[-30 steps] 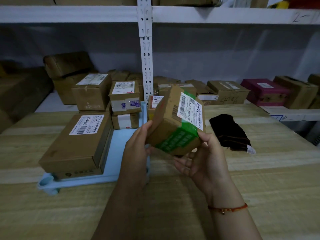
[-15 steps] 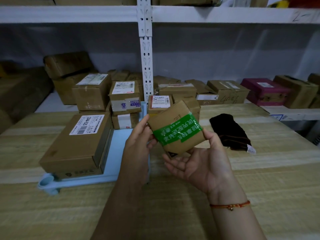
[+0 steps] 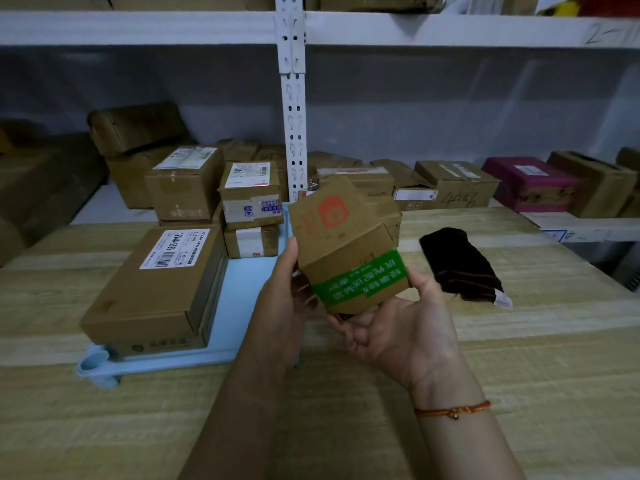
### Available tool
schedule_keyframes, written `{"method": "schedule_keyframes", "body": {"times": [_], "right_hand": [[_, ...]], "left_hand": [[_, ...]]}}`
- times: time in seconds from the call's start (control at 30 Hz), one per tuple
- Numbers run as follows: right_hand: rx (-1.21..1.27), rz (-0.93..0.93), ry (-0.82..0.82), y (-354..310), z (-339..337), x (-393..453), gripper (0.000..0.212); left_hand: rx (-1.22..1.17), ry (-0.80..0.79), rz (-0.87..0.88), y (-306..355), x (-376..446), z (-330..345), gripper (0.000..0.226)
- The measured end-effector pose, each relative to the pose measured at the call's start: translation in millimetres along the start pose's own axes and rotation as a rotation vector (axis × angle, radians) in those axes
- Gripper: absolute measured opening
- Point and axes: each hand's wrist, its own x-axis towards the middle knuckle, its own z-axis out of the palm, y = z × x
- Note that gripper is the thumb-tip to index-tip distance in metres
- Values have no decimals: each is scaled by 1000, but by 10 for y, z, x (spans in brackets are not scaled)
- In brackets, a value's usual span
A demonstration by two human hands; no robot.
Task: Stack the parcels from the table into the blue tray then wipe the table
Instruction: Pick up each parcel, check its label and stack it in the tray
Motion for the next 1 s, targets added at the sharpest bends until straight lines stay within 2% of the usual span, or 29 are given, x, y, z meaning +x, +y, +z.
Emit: {"method": "schedule_keyframes", "body": {"times": [0.13, 0.27, 0.4, 0.47, 0.6, 0.67, 0.8, 0.9, 1.0], "right_hand": [[12, -7, -2, 10, -35, 20, 74], [40, -9, 6, 32, -89, 55, 71], [27, -27, 85, 41, -134, 91, 64], [-47, -78, 158, 38, -137, 89, 56], [-209, -314, 297, -24, -157, 65, 53], [-350, -389, 286, -69, -166, 46, 56], [-558, -477, 149, -141, -143, -5, 56], [-577, -510, 95, -154, -180, 6, 77], [-545, -538, 41, -149, -220, 19, 73]], "left_hand": [[18, -121, -132, 2, -9, -20, 68], [20, -178, -101, -21, -8, -37, 63], [-13, -151, -90, -50, 2, -65, 60], [-5, -128, -70, -50, 10, -81, 66], [38, -130, -38, -62, 26, -132, 70], [85, -155, -17, -65, 20, -158, 73], [168, -216, 19, -73, 19, -220, 86], [217, -299, 27, -61, 7, -270, 96], [275, -361, 25, -56, -9, -297, 99]]}}
